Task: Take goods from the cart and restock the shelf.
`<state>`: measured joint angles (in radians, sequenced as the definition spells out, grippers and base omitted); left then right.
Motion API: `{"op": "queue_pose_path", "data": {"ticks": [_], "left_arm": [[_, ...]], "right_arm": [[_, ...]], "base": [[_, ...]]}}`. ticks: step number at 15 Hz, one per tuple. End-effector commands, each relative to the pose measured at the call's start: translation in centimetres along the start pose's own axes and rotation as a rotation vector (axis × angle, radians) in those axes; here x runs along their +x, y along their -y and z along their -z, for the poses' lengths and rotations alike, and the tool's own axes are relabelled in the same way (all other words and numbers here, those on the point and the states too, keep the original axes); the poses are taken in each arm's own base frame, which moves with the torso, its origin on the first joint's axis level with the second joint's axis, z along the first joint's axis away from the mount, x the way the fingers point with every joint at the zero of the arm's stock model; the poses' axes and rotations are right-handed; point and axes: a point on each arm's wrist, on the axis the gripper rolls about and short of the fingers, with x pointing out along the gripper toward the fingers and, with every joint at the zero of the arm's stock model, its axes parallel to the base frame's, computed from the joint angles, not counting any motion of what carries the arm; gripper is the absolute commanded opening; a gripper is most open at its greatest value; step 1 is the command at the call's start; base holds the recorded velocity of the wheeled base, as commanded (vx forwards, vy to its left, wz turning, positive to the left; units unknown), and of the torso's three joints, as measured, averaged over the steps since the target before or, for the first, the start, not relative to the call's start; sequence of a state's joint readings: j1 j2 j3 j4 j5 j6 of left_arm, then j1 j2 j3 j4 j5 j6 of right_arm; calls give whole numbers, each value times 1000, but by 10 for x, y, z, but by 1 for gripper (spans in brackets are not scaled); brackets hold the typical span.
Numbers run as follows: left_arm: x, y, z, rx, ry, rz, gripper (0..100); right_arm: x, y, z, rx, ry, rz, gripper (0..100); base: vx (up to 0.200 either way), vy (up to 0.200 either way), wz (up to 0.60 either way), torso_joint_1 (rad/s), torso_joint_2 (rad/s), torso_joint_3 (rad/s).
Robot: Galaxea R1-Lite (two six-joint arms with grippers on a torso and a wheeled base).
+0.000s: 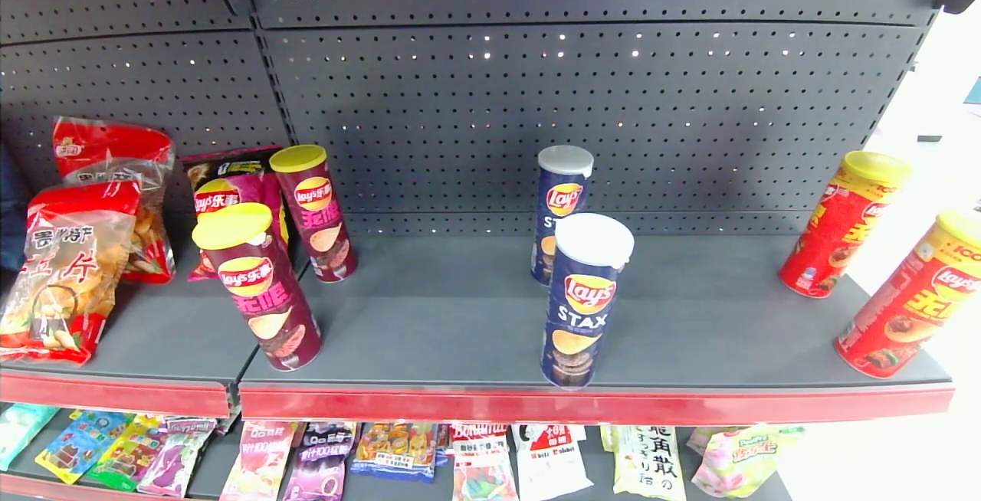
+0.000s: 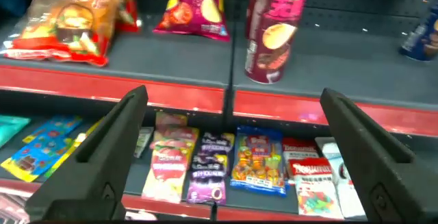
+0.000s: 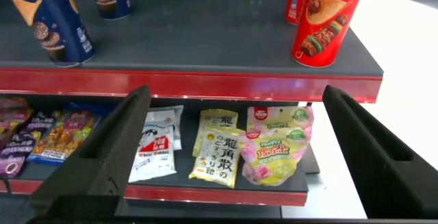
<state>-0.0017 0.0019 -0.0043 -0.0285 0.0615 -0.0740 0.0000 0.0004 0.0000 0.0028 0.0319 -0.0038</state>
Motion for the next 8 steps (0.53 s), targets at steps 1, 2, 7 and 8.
{"op": "queue_pose_path", "data": {"ticks": [1, 2, 7, 8], "left_arm": [[0, 0, 3, 9, -17, -4, 100], [0, 0, 4, 14, -28, -3, 100], [0, 0, 4, 13, -28, -2, 100], [0, 0, 4, 13, -28, -3, 100]], "right_arm": [[0, 0, 0, -1, 0, 0, 100], [0, 0, 0, -1, 0, 0, 100], [0, -1, -1, -6, 6, -36, 100], [0, -1, -1, -6, 8, -40, 100]], "base": [[0, 0, 0, 0, 0, 0], [0, 0, 0, 0, 0, 0], [0, 0, 0, 0, 0, 0], [0, 0, 0, 0, 0, 0]]}}
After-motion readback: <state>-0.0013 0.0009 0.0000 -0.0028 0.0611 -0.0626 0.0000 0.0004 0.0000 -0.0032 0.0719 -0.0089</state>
